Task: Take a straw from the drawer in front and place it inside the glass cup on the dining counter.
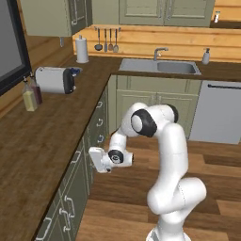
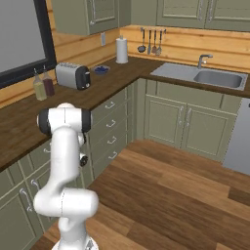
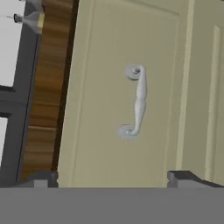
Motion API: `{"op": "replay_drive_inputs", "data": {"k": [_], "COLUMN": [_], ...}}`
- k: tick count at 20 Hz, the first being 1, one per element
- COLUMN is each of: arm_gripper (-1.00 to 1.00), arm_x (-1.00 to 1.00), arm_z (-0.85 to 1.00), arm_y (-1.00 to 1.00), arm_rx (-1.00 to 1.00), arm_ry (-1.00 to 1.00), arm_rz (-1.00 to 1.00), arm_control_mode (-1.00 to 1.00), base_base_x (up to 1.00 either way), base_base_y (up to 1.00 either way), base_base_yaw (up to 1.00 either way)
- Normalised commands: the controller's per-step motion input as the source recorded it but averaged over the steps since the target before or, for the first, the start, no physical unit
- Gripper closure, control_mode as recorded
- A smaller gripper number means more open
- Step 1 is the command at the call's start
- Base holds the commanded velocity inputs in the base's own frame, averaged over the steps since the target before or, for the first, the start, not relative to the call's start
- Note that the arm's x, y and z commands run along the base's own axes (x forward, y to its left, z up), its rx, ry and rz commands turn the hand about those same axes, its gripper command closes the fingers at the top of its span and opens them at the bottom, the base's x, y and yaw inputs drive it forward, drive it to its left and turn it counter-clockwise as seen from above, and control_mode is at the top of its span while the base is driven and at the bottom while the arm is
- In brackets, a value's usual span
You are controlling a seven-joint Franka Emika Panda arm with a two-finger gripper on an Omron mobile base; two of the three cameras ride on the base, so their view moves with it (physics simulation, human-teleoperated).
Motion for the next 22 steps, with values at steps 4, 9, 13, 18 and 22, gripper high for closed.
{"op": "replay_drive_inputs", "data": {"k": [4,9,13,18,22], "arm_gripper": [-1.00,-1.00,-1.00,-1.00,-1.00], "arm_x": [0.55,0.68,0.70,0.44,0.05], "arm_z": [-0.21,-0.49,-0.57,-0.36,-0.40], "arm_y": [0.37,0.12,0.03,0.29,0.47], "arm_rx": [-0.04,0.00,0.00,0.00,0.00], "arm_ry": [0.14,0.12,0.04,0.00,-0.01], "arm_rz": [0.00,0.00,0.00,0.00,0.00], "arm_control_mode": [-1.00,-1.00,-1.00,-1.00,-1.00], "base_base_x": [0.00,0.00,0.00,0.00,0.00], "base_base_y": [0.00,0.00,0.00,0.00,0.00], "base_base_yaw": [0.00,0.00,0.00,0.00,0.00]}}
